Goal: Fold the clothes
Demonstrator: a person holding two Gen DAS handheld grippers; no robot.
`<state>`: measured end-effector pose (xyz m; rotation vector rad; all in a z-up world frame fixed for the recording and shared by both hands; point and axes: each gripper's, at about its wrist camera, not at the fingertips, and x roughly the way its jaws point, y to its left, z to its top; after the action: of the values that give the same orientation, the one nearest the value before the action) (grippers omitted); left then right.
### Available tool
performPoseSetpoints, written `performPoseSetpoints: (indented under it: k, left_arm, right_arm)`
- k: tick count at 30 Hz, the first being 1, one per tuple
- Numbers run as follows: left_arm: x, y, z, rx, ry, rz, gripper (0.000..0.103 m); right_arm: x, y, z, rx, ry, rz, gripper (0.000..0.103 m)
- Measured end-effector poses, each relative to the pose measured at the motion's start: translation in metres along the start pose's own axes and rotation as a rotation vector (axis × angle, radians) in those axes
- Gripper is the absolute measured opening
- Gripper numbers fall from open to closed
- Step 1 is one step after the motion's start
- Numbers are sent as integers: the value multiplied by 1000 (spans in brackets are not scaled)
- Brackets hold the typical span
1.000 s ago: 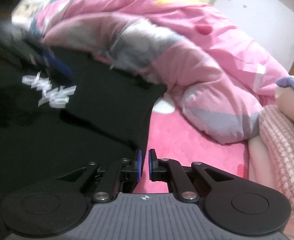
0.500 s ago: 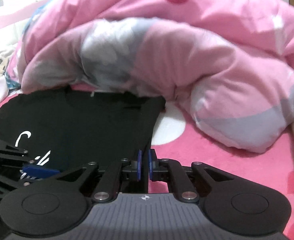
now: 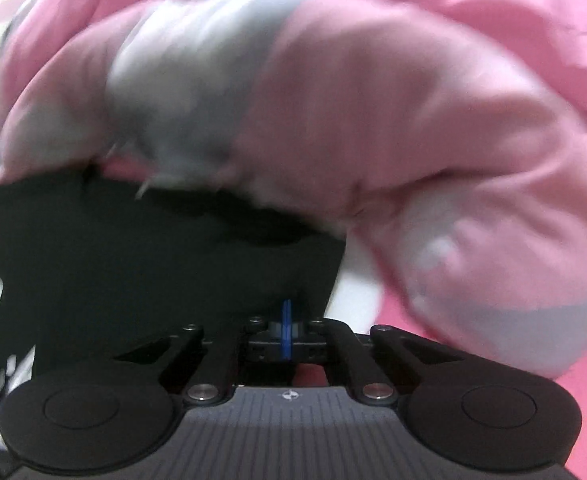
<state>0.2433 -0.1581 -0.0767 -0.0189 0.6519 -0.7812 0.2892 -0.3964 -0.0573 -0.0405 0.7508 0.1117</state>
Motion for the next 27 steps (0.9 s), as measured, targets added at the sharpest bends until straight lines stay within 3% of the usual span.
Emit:
performPoseSetpoints:
  k: [3, 6, 9, 14, 17, 20, 22, 25, 27]
  left_arm:
    - [0, -1, 0, 3, 0, 8, 21]
    - [-1, -1, 1, -1, -1, 9, 21]
    - [0, 3, 1, -20, -3, -5, 21]
    - [-2, 8, 1, -52, -13, -24, 21]
    - [-4, 7, 1, -55, -20, -11, 21]
    - [-5, 7, 2, -61, -22, 5, 21]
    - [-5, 8, 3, -71, -18, 7, 21]
    - [-5, 11, 4, -85, -17, 3, 21]
    - [-5, 12, 4, -91, -16, -3, 21]
  right_arm:
    - [-10, 9, 5, -27, -19, 2, 0]
    - [10, 10, 6, -44, 25, -17, 0]
    - [37, -9, 13, 37, 15, -7, 0]
    - [38, -35, 30, 183, -67, -92, 0]
    - [14, -35, 25, 195, -85, -46, 0]
    - [3, -24, 19, 146, -45, 41, 0]
    - [11, -15, 19, 117, -3, 102, 0]
    - [45, -11, 30, 136, 53, 121, 0]
    - [66, -19, 35, 213, 45, 127, 0]
